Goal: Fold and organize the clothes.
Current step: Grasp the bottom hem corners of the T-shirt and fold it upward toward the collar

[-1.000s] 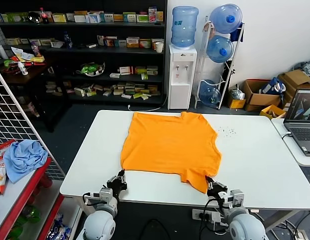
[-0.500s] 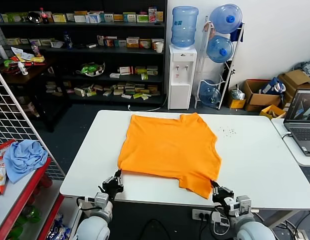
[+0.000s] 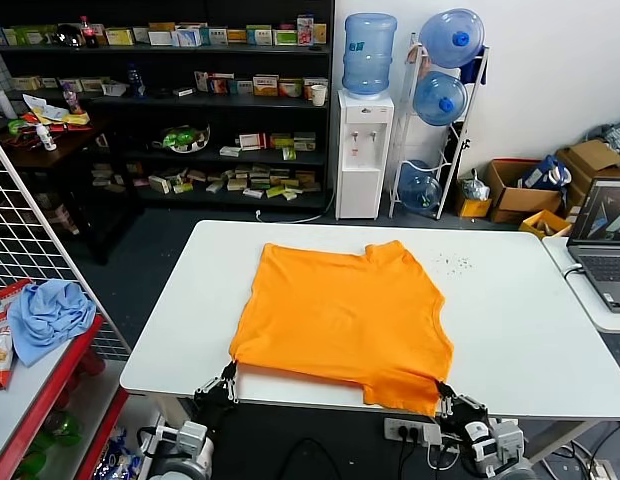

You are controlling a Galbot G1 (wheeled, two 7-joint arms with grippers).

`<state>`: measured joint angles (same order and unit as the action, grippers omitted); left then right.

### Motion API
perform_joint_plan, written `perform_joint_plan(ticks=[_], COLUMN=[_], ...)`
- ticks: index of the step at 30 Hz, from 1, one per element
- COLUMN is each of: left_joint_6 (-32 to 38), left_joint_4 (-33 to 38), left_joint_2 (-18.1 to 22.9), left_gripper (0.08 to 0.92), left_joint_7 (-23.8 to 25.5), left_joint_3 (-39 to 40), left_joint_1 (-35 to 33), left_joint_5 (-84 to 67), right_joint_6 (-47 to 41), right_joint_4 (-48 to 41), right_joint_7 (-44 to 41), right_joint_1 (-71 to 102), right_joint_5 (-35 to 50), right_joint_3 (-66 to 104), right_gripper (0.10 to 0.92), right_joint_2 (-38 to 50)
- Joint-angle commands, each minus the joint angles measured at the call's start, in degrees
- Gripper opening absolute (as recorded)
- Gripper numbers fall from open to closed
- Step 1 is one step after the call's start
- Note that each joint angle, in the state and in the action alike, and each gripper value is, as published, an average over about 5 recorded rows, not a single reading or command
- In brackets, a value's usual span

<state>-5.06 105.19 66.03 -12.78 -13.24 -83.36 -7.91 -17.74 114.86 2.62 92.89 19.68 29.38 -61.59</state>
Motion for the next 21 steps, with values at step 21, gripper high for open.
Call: perform_joint_plan(ticks=[21], left_joint_6=[2.06], left_joint_4=[-16.95], left_joint_2=[0.90], left_gripper=[0.092], left_joint_7=[-0.11], left_joint_3=[5.28], left_joint_1=[19.84], left_joint_5=[3.52], right_joint_6=[4.41], right_joint_4=[-24.71], right_joint_7=[-0.81], right_joint_1=[-33.62], right_joint_5=[-0.36], right_joint_3=[-13.25], right_gripper=[0.124], right_joint_2=[3.21])
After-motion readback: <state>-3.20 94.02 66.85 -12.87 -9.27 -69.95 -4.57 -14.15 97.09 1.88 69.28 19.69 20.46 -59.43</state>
